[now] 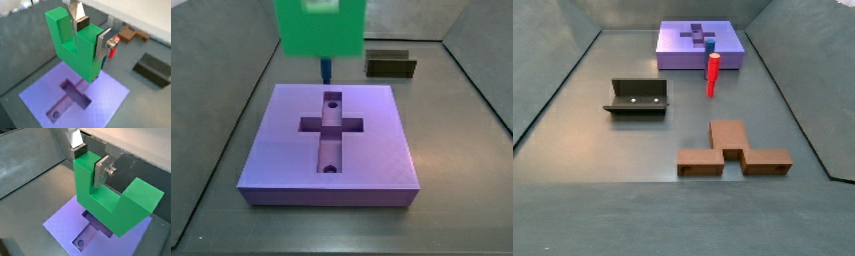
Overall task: Pick up the green object. Move up. Move to above the board. Insert the green object.
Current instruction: Insert the green object.
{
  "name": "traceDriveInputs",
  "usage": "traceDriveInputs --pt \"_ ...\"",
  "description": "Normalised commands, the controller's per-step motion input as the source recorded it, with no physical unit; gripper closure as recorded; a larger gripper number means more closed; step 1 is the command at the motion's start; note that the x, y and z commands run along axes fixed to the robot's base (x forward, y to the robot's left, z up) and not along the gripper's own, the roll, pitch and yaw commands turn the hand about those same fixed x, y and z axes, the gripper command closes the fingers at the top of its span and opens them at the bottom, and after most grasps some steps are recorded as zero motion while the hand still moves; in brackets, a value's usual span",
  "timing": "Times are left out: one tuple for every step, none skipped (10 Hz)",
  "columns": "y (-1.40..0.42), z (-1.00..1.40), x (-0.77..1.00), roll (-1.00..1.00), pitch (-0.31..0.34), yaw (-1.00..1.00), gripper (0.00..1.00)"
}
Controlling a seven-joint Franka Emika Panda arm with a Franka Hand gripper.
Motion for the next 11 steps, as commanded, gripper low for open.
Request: traceDriveInputs --pt "-0.47 -0.84 0.22 0.11 -0.17 0.05 1.0" --pt "-0.42 -0.83 0.19 0.13 -0.153 0.07 1.0" --pt "-0.26 -0.9 0.19 0.13 -0.107 0.08 1.0" --pt "0.0 -0.82 0.09 0.1 -0.001 0.0 1.0" --pt "0.1 -0.75 0.0 0.04 0.0 -0.01 1.0" --pt "0.1 -0.59 0.0 0.06 0.0 0.0 1.0" --pt "0.03 -0.52 -0.05 0.04 0.0 0.0 1.0" --pt "0.0 -0.45 0.0 0.03 0.0 0.0 1.0" --pt "-0.06 -0.39 -0.05 0.04 0.0 0.01 1.0" --pt "-0.14 -0.23 -0.06 0.08 0.0 0.02 1.0" --pt "-0.15 -0.25 -0.15 0.09 0.0 0.03 1.0"
